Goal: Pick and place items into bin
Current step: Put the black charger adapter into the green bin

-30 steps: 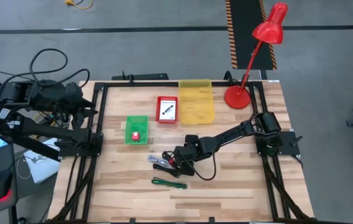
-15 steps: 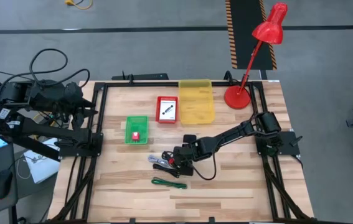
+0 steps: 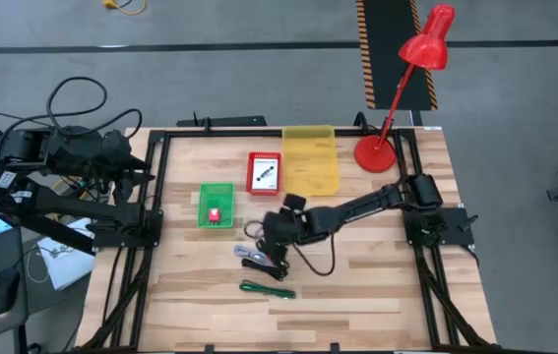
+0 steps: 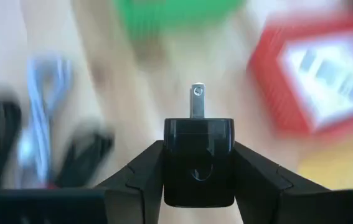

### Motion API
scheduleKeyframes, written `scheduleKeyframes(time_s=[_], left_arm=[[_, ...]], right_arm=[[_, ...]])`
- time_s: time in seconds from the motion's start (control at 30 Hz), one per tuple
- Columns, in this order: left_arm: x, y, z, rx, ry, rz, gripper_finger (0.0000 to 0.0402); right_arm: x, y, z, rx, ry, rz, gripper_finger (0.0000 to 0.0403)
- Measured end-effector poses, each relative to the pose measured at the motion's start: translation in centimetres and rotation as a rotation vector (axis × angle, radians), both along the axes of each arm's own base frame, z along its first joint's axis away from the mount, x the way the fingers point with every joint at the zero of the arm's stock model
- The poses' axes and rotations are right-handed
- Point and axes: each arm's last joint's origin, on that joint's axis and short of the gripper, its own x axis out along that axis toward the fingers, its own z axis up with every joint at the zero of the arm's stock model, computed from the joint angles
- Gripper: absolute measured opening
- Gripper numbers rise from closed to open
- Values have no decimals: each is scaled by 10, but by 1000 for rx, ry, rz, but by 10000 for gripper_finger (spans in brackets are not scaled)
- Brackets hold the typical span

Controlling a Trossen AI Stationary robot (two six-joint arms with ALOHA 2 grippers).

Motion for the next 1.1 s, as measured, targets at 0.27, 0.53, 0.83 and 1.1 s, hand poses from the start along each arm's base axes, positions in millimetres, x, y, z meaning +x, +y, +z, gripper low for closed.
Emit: scheduleKeyframes(time_s=[0.27, 0.53, 0.83, 1.1], left_arm=[[0, 0, 0, 1, 0, -1, 154], [0, 0, 0, 21, 6, -20, 154], [0, 0, 0, 32, 10, -31, 154], [0, 0, 0, 35, 11, -34, 154]], right_arm=[[46, -28, 65, 38, -434, 85, 140], [65, -64, 63, 120, -615, 109, 150], [81, -74, 27, 198, -646, 124, 158], [82, -68, 35, 203, -693, 177, 177]])
